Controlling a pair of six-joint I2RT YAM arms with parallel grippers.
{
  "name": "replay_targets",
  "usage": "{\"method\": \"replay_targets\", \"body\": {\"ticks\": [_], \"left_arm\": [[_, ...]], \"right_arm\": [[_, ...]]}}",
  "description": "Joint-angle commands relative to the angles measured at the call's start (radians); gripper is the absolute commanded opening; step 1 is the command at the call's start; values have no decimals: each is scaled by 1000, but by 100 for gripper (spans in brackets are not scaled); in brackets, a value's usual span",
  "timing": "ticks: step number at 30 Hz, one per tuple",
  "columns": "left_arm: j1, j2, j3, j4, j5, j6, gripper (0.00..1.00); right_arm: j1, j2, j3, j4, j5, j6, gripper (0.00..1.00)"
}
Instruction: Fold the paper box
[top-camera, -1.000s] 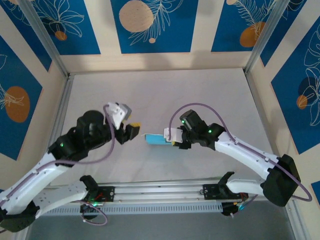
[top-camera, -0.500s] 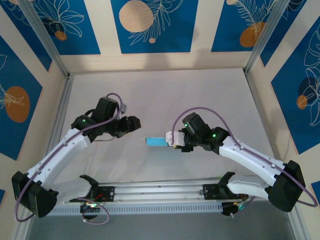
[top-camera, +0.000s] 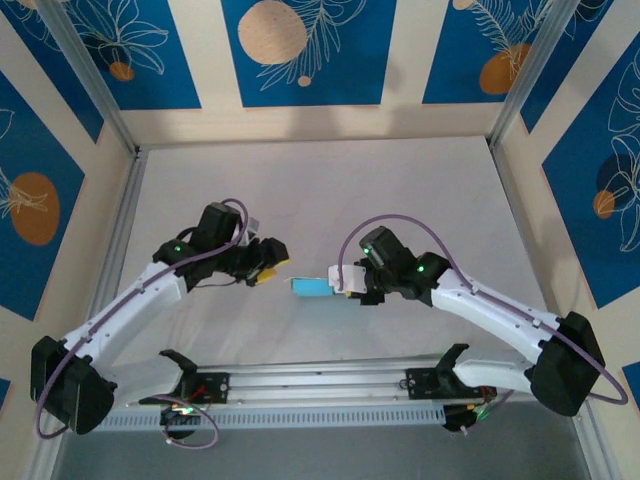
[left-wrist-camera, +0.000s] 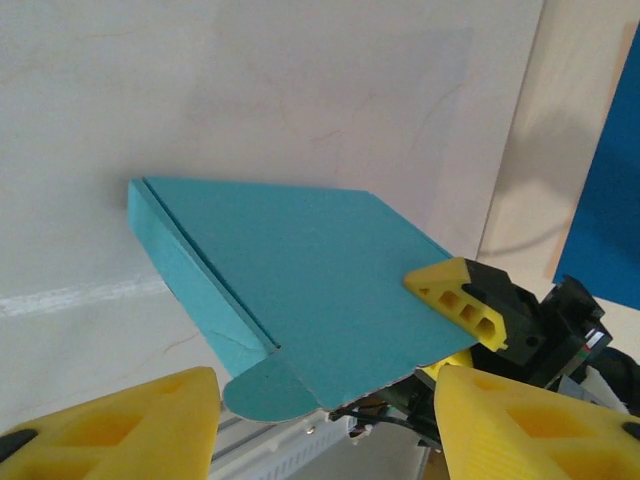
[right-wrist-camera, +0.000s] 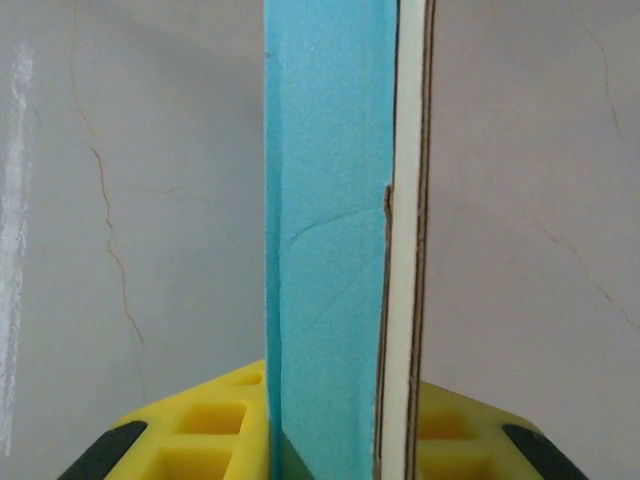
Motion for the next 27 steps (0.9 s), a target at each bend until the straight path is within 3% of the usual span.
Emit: {"method": "replay_targets", "body": {"ticks": [1,14,21,27], "left_arm": [[-18,8,-23,59,34,-49,58],[-88,-12,-56,117,10,-112,55],[-63,-21,7,-29,-115,25,58],[-33,16,18,-17,-116,58,61]], "right_arm": [[5,8,16,2,2,-9,9],[-11,53,49,5,23,7,9],[-11,51,45,1,25,5,10],[-7,42,43,-10,19,5,10]]}}
